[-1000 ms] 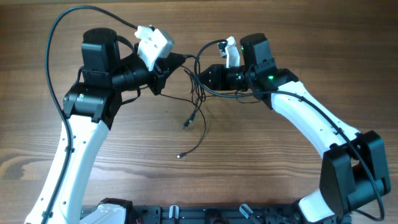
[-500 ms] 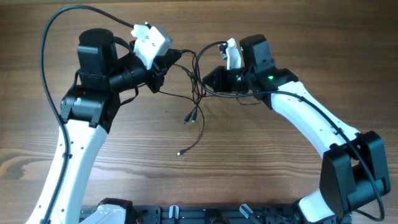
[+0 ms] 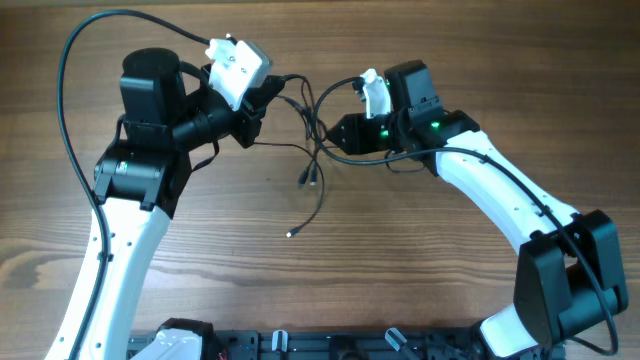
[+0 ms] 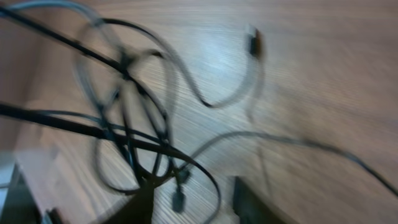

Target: Untangle cables

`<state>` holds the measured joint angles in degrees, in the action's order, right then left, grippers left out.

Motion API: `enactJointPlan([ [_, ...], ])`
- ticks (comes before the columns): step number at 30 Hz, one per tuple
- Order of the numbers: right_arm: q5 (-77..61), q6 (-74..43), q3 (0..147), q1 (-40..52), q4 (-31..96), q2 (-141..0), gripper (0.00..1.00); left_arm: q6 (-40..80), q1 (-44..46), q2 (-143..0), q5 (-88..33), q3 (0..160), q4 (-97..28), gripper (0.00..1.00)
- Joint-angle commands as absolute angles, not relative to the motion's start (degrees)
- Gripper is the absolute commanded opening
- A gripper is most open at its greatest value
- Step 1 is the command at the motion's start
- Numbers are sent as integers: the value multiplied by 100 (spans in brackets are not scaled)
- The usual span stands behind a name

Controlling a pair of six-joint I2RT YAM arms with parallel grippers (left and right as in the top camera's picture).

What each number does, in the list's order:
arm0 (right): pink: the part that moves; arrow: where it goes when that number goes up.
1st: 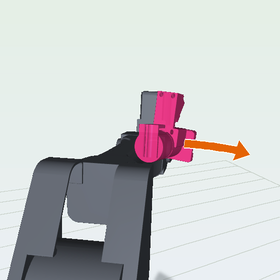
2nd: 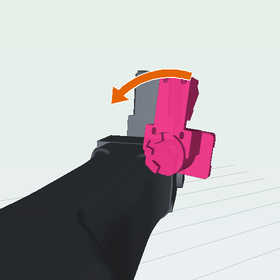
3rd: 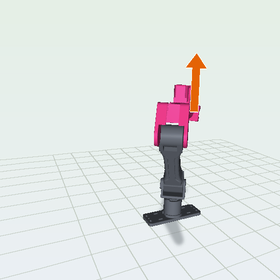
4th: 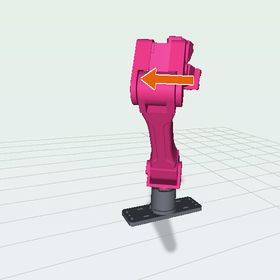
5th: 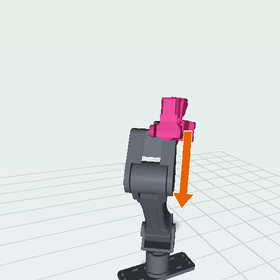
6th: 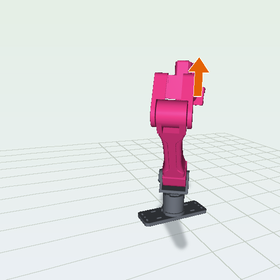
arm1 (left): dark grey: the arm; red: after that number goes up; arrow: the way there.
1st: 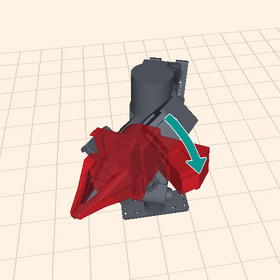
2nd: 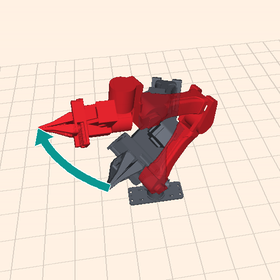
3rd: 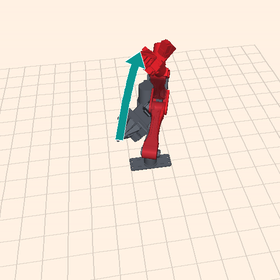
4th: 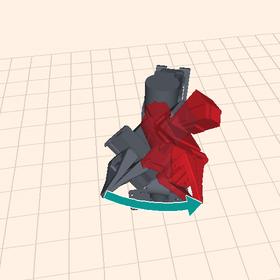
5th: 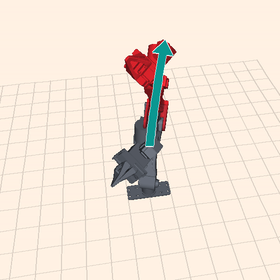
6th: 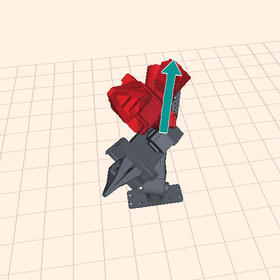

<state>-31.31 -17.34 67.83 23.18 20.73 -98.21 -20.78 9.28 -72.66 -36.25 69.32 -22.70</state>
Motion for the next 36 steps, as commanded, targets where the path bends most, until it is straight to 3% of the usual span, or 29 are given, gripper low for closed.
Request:
enactJointPlan([
  [1,-3981,-1542,6737,2346,1859,-9804,59,-2051,937,-7157,-3588,7019,-2246,4],
  [7,-3997,-1522,6737,2346,2021,-9804,60,-2051,937,-7157,-3590,7019,-2196,4],
  [14,-3728,-1566,6737,2346,2025,-9804,36,-2051,937,-7157,-3590,7019,-2196,4],
  [22,-3514,-1542,6737,2353,2025,-9806,52,-2049,937,-7155,-3656,7019,-2189,4],
  [31,-2851,-1546,6737,2394,1863,-10077,52,-2047,939,-7155,-3656,7019,-2226,4],
  [36,-3015,-1704,6737,2394,1594,-10322,47,-2049,937,-7155,-3656,7019,-2233,4],
])
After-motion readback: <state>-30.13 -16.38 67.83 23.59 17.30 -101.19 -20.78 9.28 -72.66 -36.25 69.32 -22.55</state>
